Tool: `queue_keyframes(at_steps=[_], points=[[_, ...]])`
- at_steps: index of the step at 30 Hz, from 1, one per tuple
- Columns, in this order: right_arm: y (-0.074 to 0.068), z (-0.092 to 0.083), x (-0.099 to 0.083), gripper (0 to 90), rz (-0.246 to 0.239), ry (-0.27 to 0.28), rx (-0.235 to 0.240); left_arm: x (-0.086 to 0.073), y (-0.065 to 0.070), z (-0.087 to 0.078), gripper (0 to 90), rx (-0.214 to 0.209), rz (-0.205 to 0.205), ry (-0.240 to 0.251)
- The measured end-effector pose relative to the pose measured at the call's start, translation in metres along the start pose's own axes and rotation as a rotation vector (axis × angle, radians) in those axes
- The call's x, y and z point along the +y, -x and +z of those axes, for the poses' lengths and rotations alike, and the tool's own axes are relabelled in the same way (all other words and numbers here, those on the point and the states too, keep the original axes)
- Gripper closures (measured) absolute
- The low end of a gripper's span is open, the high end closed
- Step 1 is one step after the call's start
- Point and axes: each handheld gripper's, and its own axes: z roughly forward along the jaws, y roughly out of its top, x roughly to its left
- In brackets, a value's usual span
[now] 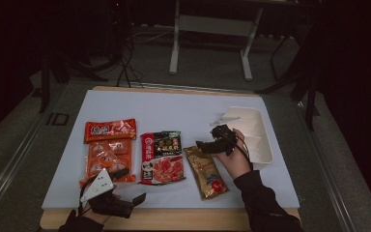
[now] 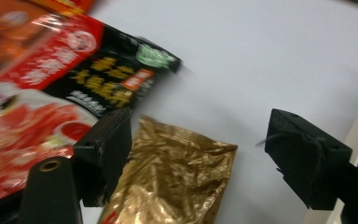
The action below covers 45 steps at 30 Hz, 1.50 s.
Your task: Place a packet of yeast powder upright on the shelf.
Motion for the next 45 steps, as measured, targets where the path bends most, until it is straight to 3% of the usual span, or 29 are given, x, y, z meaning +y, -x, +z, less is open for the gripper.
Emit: queue_keyframes(at_steps=[4, 10, 16, 21, 24, 29, 32, 35, 41, 45], points=[[0.001, 0.018, 0.001, 22.6, 0.043, -0.070, -0.017, 0.000, 0.000, 0.000, 0.5, 0.000, -0.001, 0.000], [-0.002, 0.040, -0.002, 25.1, 0.037, -0.156, -0.081, 0.000, 0.001, 0.000, 0.5, -0.005, -0.003, 0.001], [-0.002, 0.051, -0.003, 26.0, 0.060, -0.210, -0.131, 0.000, 0.001, 0.000, 0.5, -0.007, 0.003, -0.005], [-0.002, 0.060, -0.009, 26.6, 0.085, -0.260, -0.144, 0.000, 0.001, 0.000, 0.6, -0.007, 0.005, -0.006], [-0.002, 0.064, -0.012, 30.9, 0.104, -0.275, -0.138, 0.000, 0.001, 0.001, 0.5, -0.007, 0.004, -0.008], [-0.003, 0.068, -0.013, 49.2, 0.110, -0.306, -0.093, 0.000, 0.002, 0.001, 0.5, -0.009, 0.008, -0.013], [-0.005, 0.067, -0.014, 70.3, 0.073, -0.295, -0.104, 0.000, 0.002, 0.001, 0.5, -0.009, 0.007, -0.014], [-0.009, 0.067, -0.015, 82.7, 0.042, -0.283, -0.088, 0.000, 0.001, 0.002, 0.5, -0.006, 0.002, -0.015], [-0.007, 0.064, -0.014, 87.0, 0.031, -0.265, -0.052, 0.000, 0.002, 0.001, 0.5, -0.003, 0.009, -0.017], [-0.006, 0.044, -0.007, 87.3, 0.013, -0.205, -0.010, -0.001, 0.000, 0.002, 0.5, -0.003, 0.000, -0.018]])
